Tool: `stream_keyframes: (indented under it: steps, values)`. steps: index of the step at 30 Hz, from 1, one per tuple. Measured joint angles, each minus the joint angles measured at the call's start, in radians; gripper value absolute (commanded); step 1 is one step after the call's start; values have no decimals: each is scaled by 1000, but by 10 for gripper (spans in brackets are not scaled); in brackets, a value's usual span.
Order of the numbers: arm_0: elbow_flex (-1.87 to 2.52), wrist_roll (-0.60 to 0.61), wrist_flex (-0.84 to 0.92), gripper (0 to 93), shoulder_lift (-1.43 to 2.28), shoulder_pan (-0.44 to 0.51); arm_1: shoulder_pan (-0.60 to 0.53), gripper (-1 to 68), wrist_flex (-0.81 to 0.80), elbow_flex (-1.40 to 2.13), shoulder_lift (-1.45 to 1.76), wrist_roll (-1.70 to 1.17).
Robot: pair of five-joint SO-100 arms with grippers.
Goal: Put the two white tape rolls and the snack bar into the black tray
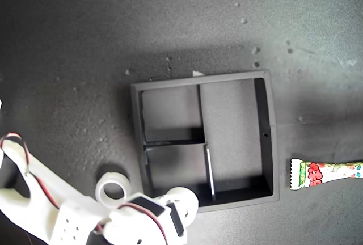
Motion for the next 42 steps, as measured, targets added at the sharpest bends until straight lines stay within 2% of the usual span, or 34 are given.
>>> stream_keyframes:
  steps: [3,7,11,13,16,22,31,38,42]
  values:
    - [-46,-18,0,1,-60,2,-97,405,83,-247,-302,-107]
    - [-57,-37,0,1,-94,11,-199,390,236,-506,-540,-69]
    - [-57,-41,0,5,-106,9,-311,379,265,-522,-591,66]
    - [-58,-49,0,44,-112,9,-359,380,264,-462,-594,160]
    - [-60,-61,0,98,-121,6,-419,386,249,-327,-598,345]
    - [-23,-71,2,119,-124,-15,-561,379,207,-126,-600,726]
    - [57,-71,2,128,-44,-74,-713,379,147,-25,-601,977]
    - [224,-37,2,87,245,-107,-772,374,-95,219,-603,1164]
    - [337,-32,2,62,456,-117,-761,372,-141,324,-603,1187]
